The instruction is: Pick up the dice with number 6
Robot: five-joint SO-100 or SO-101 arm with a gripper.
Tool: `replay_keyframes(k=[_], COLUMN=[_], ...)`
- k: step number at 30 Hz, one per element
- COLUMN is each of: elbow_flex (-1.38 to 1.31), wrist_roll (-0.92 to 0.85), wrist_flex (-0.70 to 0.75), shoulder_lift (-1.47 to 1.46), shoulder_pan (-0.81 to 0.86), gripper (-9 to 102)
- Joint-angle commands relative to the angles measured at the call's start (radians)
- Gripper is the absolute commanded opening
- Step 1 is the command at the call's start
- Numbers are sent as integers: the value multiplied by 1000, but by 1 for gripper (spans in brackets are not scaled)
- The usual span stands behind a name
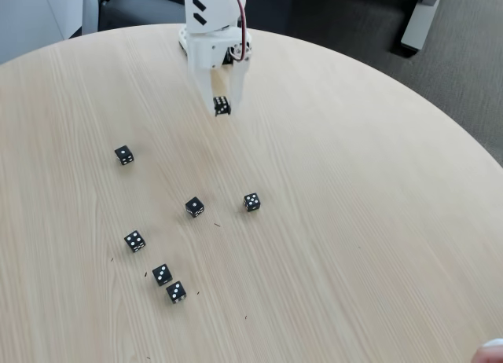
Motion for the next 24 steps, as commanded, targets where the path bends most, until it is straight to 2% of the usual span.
replay_keyframes(k=[1,8,13,24], elbow_flex=[-6,-2,124,193], wrist_roll=[32,-40,-112,-126], wrist_flex=[-77,-106,-106,-104], shoulder_lift=[-5,0,5,5], shoulder_pan=[-2,8,12,14], gripper=[0,0,0,0])
